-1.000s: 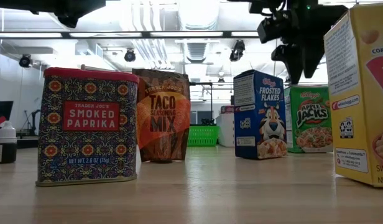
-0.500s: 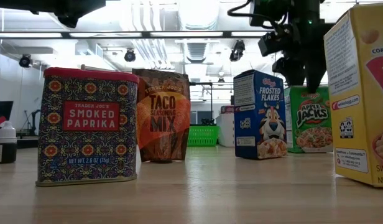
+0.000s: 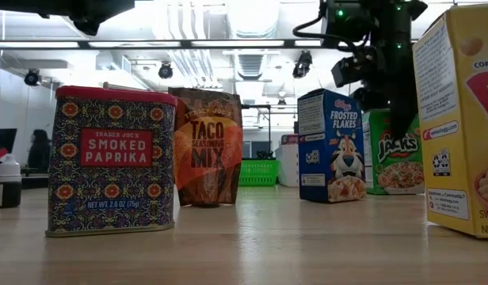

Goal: Pick & Place Kitchen Items
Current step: Put the green cereal box into the white bin

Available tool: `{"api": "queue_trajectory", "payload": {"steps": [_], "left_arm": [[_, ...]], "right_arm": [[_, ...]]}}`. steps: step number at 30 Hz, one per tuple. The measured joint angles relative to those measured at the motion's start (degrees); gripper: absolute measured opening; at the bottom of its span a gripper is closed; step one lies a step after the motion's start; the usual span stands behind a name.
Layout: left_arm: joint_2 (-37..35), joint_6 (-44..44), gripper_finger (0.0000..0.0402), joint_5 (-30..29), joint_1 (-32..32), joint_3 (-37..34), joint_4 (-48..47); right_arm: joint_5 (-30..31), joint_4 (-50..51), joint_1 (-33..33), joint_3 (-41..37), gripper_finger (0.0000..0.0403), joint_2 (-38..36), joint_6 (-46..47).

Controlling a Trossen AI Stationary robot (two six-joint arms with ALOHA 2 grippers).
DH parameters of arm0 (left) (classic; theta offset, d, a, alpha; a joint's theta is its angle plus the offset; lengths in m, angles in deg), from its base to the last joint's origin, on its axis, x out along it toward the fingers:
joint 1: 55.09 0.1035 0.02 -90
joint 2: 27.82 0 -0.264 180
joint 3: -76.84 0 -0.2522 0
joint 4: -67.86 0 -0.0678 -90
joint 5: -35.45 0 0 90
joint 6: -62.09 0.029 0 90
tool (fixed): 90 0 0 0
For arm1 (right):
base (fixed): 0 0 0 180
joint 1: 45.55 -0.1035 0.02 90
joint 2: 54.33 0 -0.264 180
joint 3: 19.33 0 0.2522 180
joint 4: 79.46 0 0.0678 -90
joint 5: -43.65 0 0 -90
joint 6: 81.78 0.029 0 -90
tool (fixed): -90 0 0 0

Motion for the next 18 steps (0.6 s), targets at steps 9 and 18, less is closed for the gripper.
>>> {"api": "queue_trajectory", "payload": {"steps": [9,18], "left_arm": [[0.0,0.0,0.0039,0.0,0.0,0.0,0.0],[0.0,0.0,0.0039,0.0,0.0,0.0,0.0]], "right_arm": [[0.0,-2.2,0.0,-1.0,0.0256,0.0,0.0],[0.0,-2.5,0.0,-0.8,0.0237,0.0,-0.4]]}}
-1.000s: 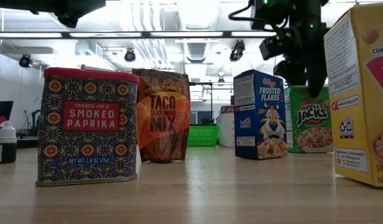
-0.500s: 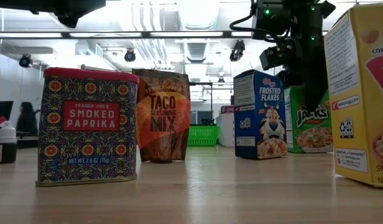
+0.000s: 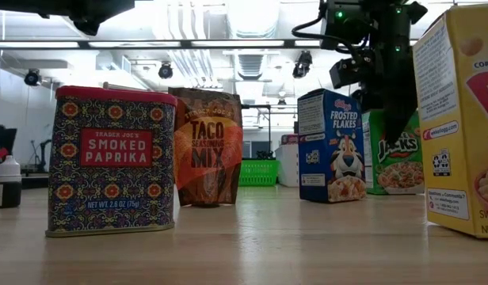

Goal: Pick & Place Kitchen Items
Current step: Put the green cereal box into the white bin

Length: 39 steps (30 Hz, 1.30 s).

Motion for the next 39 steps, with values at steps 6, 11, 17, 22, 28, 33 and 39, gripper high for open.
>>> {"api": "queue_trajectory", "payload": {"steps": [6,11,17,22,28,33,39], "left_arm": [[0.0,0.0,0.0039,0.0,0.0,0.0,0.0],[0.0,0.0,0.0039,0.0,0.0,0.0,0.0],[0.0,0.0,0.0039,0.0,0.0,0.0,0.0],[0.0,0.0,0.0039,0.0,0.0,0.0,0.0],[0.0,0.0,0.0039,0.0,0.0,0.0,0.0],[0.0,0.0,0.0039,0.0,0.0,0.0,0.0],[0.0,0.0,0.0039,0.0,0.0,0.0,0.0]], "right_arm": [[0.0,0.1,0.0,0.0,0.0225,0.0,0.0],[0.0,0.2,0.0,0.0,0.0219,0.0,0.0],[-0.1,0.6,0.0,0.2,0.0223,0.0,0.5],[-0.1,2.1,0.0,2.0,0.0226,0.0,0.6],[-0.3,3.2,0.0,4.3,0.021,0.0,0.3],[-3.0,3.4,0.0,3.5,0.0205,0.0,0.8],[-3.1,3.2,0.1,1.9,0.0231,1.1,1.3]]}}
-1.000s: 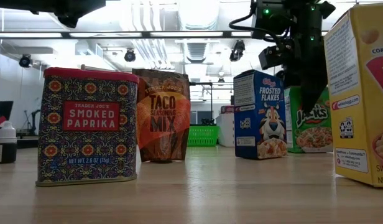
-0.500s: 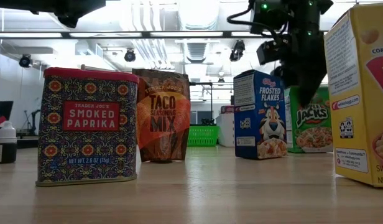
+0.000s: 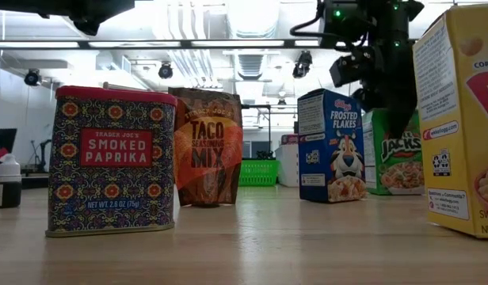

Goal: Pick & Place Kitchen Items
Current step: Put the green cereal box into the white bin

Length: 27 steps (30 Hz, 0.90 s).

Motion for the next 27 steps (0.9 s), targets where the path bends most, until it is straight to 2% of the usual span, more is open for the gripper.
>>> {"api": "queue_trajectory", "payload": {"steps": [6,10,27], "left_arm": [[0.0,0.0,0.0039,0.0,0.0,0.0,0.0],[0.0,0.0,0.0039,0.0,0.0,0.0,0.0],[0.0,0.0,0.0039,0.0,0.0,0.0,0.0]], "right_arm": [[0.4,-0.4,0.0,-0.5,0.0263,1.0,-1.0],[0.6,-0.5,0.0,-0.6,0.0267,1.1,-0.9],[0.6,-0.5,0.0,-0.6,0.0194,1.1,-0.9]]}}
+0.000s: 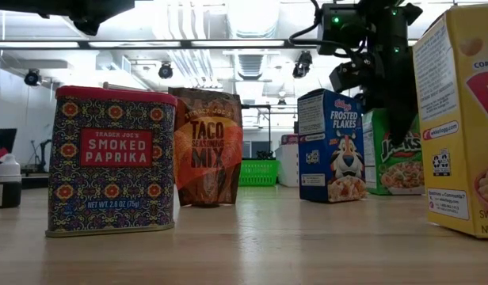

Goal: Pick & Place Kitchen Items
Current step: Put the green cereal box into the white bin

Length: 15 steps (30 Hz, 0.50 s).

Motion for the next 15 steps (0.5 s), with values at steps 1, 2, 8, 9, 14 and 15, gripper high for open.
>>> {"api": "queue_trajectory", "payload": {"steps": [1,2,8,9,14,15], "left_arm": [[0.0,0.0,0.0039,0.0,0.0,0.0,0.0],[0.0,0.0,0.0039,0.0,0.0,0.0,0.0],[0.0,0.0,0.0039,0.0,0.0,0.0,0.0],[0.0,0.0,0.0039,0.0,0.0,0.0,0.0],[0.0,0.0,0.0039,0.0,0.0,0.0,0.0],[0.0,0.0,0.0039,0.0,0.0,0.0,0.0]], "right_arm": [[0.0,0.0,0.0,0.0,0.0191,0.0,0.0],[0.0,0.0,0.0,0.0,0.0189,0.0,-0.1],[0.0,0.6,0.0,0.0,0.018,0.0,-0.1],[0.0,0.6,0.0,0.0,0.0178,0.0,0.0],[0.0,0.9,0.0,0.0,0.0182,-0.4,0.0],[0.0,1.1,0.0,0.0,0.0185,-0.5,0.0]]}}
